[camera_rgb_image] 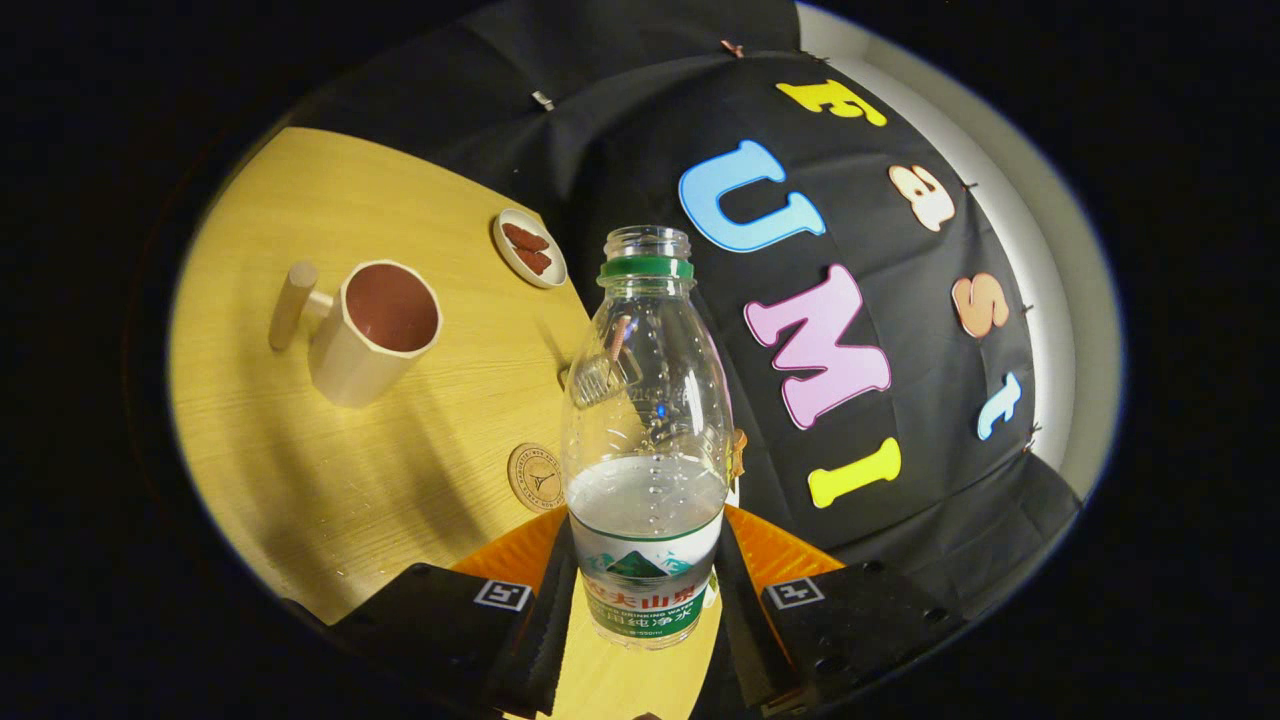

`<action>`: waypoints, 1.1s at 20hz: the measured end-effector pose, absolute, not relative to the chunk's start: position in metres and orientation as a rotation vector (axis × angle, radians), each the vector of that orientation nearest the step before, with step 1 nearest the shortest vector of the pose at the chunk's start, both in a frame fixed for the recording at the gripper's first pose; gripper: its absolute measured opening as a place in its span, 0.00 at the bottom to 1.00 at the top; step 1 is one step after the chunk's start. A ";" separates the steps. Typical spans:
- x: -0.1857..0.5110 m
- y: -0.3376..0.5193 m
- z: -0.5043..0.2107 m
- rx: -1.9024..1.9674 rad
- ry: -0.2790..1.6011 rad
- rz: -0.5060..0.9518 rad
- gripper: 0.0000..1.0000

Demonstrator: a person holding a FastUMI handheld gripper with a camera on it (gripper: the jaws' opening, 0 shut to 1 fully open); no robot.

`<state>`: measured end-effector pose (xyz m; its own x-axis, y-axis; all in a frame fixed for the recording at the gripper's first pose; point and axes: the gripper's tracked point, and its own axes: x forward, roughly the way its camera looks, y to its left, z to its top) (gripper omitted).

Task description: Take the bottle from table, then pour the juice into the cup, finally place the bottle on the coaster

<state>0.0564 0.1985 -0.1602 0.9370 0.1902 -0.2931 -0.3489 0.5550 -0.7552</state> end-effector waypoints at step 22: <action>0.072 0.232 -0.187 -1.345 0.136 0.408 0.70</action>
<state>0.0723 0.2317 -0.1865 0.9218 0.2082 -0.3269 -0.3627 0.1657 -0.9171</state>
